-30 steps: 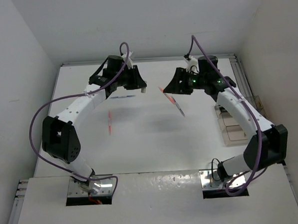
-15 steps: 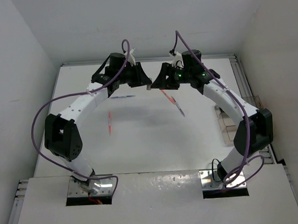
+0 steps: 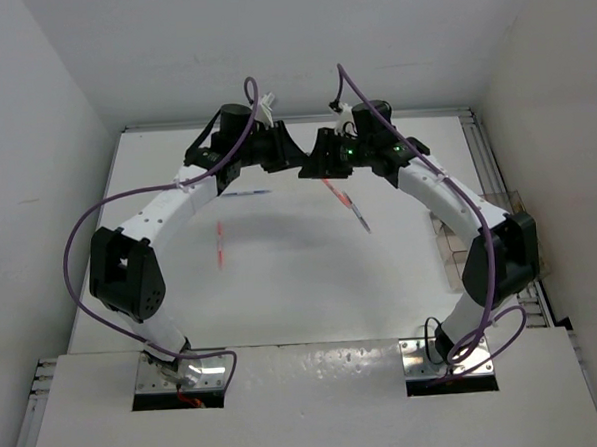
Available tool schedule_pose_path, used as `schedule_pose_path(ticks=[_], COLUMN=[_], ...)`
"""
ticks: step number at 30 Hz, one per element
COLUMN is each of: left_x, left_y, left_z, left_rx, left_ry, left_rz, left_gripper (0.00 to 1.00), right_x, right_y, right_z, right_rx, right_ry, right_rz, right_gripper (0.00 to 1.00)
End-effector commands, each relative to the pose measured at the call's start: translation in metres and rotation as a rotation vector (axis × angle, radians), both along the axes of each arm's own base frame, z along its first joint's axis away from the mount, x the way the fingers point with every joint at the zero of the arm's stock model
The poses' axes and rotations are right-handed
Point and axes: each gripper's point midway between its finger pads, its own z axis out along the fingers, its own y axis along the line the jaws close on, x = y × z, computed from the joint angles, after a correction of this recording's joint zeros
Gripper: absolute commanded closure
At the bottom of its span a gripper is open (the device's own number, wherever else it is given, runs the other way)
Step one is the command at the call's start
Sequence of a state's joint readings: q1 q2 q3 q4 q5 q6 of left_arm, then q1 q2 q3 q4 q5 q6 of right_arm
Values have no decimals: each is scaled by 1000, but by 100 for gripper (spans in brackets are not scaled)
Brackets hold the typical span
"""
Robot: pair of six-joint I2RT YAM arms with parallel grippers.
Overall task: Sort the stationery into containers
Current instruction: Place the stationery in the storage box.
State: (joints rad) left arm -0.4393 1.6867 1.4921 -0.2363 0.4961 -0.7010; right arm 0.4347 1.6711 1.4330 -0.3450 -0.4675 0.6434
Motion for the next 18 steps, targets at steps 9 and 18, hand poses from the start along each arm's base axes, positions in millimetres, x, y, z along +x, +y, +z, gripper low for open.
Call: schedule_pose_path(ticks=[9, 18], left_x=[-25, 4], left_y=[-6, 49], left_z=[33, 28], left_rx=[-131, 38], left_ry=[-12, -136], left_rz=[-71, 77], left_gripper=[91, 0], right_x=[22, -20], right_y=[-11, -70], right_z=[26, 23], right_rx=[-43, -159], right_ry=[-179, -260], right_rz=[-70, 7], right_gripper=[89, 100])
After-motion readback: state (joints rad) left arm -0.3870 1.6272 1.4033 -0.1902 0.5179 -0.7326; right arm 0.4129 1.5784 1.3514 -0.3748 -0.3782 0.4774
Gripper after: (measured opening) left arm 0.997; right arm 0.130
